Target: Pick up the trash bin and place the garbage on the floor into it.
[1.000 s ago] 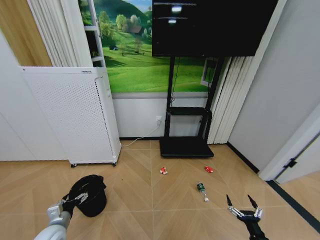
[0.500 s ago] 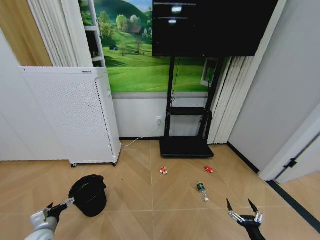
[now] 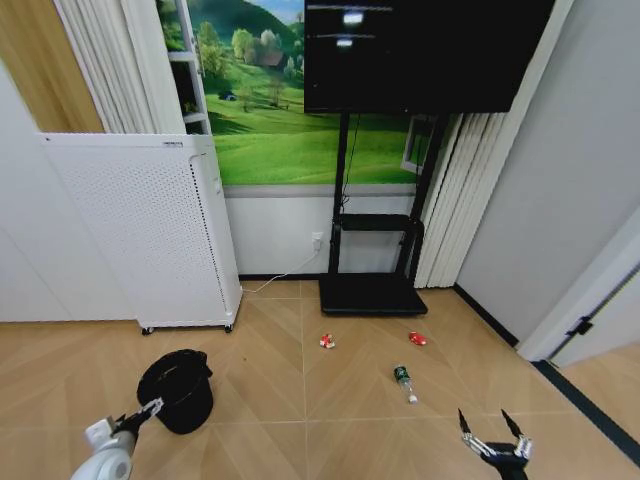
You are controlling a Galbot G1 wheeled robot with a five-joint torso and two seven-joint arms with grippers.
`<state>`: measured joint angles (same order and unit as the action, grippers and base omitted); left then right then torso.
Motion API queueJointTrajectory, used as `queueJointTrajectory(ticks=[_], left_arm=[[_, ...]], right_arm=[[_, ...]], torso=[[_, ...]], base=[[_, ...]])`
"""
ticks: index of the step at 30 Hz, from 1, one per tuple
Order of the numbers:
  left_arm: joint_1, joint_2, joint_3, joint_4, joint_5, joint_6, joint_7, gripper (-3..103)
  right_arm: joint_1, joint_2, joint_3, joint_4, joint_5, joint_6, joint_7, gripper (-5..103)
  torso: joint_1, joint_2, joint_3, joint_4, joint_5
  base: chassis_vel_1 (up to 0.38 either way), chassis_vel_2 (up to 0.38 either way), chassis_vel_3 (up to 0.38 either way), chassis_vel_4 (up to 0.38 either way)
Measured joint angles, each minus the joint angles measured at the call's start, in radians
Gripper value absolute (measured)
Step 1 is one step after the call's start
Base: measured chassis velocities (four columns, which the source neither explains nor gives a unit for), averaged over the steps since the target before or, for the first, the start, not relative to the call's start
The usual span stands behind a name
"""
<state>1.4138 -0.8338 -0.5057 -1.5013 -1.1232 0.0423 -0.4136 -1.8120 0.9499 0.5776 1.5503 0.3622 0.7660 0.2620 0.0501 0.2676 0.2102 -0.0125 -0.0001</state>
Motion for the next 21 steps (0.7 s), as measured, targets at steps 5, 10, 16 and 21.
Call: queueJointTrajectory(ticks=[5, 10, 16, 21], left_arm=[[-0.021, 0.019, 0.007, 0.011, -0.015, 0.000, 0.006, 100], [-0.029, 0.045, 0.009, 0.029, -0.037, 0.011, 0.016, 100], [0.000, 0.128, -0.011, 0.012, -0.171, 0.115, 0.013, 100], [-0.046, 0.206, 0.001, 0.026, -0.251, 0.163, 0.013, 100]], right_arm=[[0.005, 0.006, -0.008, -0.001, 0.000, -0.008, 0.000, 100], [0.010, 0.009, -0.012, -0.001, -0.001, -0.018, 0.004, 100], [0.014, 0.016, -0.011, -0.012, 0.000, -0.026, 0.012, 100], [0.012, 0.029, -0.011, -0.028, -0.010, -0.025, 0.012, 100]], torso=[[0.000, 0.000, 0.000, 0.0000, 0.0002], [0.000, 0.000, 0.000, 0.0000, 0.0000], [0.000, 0.000, 0.000, 0.0003, -0.0001], [0.000, 0.000, 0.000, -0.0002, 0.0000]], base=[[0.000, 0.000, 0.000, 0.000], [0.000, 0.000, 0.000, 0.000], [0.000, 0.000, 0.000, 0.000], [0.000, 0.000, 0.000, 0.000]])
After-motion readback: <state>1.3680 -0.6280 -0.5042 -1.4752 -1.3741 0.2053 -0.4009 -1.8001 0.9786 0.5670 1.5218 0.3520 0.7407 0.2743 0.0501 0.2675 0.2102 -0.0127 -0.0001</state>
